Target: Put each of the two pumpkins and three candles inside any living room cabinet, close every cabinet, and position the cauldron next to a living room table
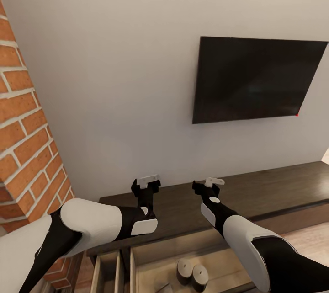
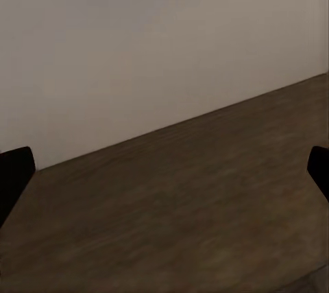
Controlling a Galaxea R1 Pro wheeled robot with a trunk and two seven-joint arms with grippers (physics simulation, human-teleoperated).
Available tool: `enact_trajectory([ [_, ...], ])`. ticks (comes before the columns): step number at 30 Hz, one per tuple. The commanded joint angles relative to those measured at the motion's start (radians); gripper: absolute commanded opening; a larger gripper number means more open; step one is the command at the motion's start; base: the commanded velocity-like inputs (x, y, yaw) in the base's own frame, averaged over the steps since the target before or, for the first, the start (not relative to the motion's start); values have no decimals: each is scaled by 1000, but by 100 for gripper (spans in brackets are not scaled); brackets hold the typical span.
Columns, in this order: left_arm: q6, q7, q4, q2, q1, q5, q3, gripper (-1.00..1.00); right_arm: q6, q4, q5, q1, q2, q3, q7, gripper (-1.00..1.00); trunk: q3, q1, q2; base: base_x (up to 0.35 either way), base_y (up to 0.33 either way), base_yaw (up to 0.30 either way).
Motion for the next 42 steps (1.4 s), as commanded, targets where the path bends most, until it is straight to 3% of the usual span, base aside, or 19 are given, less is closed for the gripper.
enact_trajectory([
  [1,-2,7,-2,-1,-2,0,-7,100,-4,1,-10,-1,0,5,-2,100,2,-4,7,0,0,0],
  [42,2,7,-1,-2,-2,0,-7,100,-6,1,-10,-1,1,5,-3,100,131,-161,294,0,0,0],
])
